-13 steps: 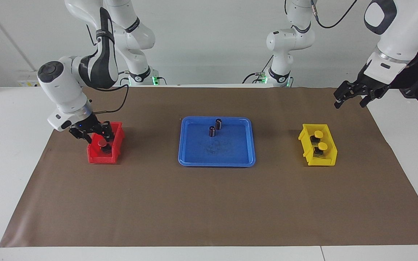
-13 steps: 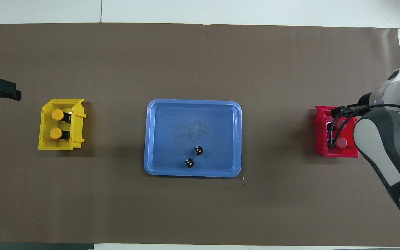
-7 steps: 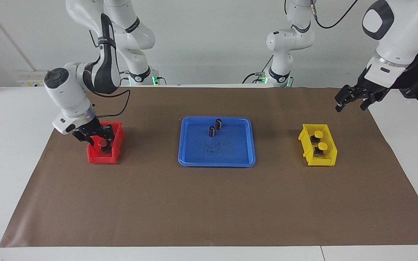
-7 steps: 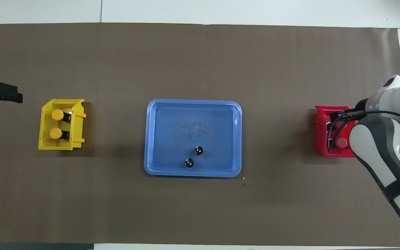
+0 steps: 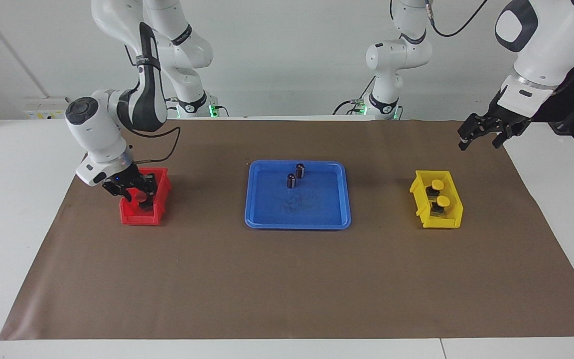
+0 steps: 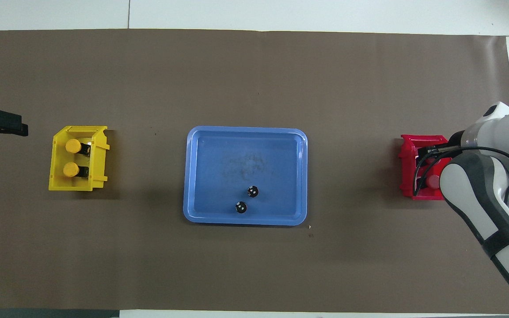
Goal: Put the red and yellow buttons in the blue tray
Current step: 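Reach the right gripper down and grasp a red button, then carry the red button into the blue tray while the left gripper reaches yellow, then release the red button and return the right gripper to the red holder, then carry the yellow button into the blue tray with the left gripper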
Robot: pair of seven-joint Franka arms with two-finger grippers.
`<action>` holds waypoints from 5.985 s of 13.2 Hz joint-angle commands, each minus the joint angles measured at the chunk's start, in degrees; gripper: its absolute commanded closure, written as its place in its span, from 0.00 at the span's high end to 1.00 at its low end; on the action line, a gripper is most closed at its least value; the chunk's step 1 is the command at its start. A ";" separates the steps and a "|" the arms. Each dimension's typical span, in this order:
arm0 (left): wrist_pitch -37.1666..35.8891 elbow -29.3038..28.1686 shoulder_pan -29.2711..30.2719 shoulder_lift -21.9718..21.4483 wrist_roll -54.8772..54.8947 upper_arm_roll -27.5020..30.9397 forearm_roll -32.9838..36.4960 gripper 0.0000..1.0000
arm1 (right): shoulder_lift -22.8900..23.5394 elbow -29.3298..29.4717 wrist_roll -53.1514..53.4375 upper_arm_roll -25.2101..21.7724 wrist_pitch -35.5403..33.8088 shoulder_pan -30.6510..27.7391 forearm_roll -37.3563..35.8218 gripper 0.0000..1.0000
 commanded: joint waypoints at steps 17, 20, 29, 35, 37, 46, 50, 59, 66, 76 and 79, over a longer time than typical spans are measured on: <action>9.26 -10.19 1.10 -3.08 -0.10 -0.25 -0.15 1.00 | 10.27 36.01 12.66 0.94 -28.85 12.99 -1.41 0.17; 19.63 -15.75 1.01 0.59 -0.19 -0.51 -0.15 0.91 | 12.64 36.66 33.84 1.12 -23.51 26.19 -2.56 0.16; 27.57 -16.98 0.13 9.40 -0.01 -0.42 -0.15 0.71 | 22.50 35.18 53.15 1.03 -10.15 41.33 -4.50 0.16; 31.60 -21.72 0.39 9.22 -0.01 -0.34 -0.15 0.72 | 22.24 29.64 54.21 1.03 -5.05 42.74 -4.58 0.26; 32.49 -22.34 0.39 9.31 -0.10 -0.34 -0.15 0.72 | 22.06 28.49 54.21 1.03 -3.47 42.74 -4.58 0.39; 35.56 -25.50 0.83 9.05 0.43 -0.25 -0.15 0.71 | 7.00 31.08 35.55 0.85 -24.26 28.20 -3.36 0.73; 35.66 -25.07 0.83 10.10 0.25 -0.25 -0.15 0.01 | -11.66 9.11 7.00 0.68 -21.84 9.40 2.44 0.73; 10.22 -3.69 -10.99 9.58 -19.29 -0.78 -0.33 0.01 | -13.19 -6.65 -7.04 0.50 -7.18 -0.41 3.77 0.59; 30.02 -10.92 -33.17 15.01 -49.05 -0.86 -0.33 0.01 | -9.94 -10.71 -10.92 0.50 2.60 -2.70 3.85 0.59; 38.03 -13.82 -36.70 19.33 -51.26 -0.78 -0.33 0.62 | -9.32 -12.73 -10.39 0.59 3.31 -2.34 3.85 0.56; 34.44 -12.16 -36.17 18.37 -51.17 -0.69 -0.33 0.62 | -9.67 -13.52 -10.75 0.59 3.30 -2.61 3.85 0.53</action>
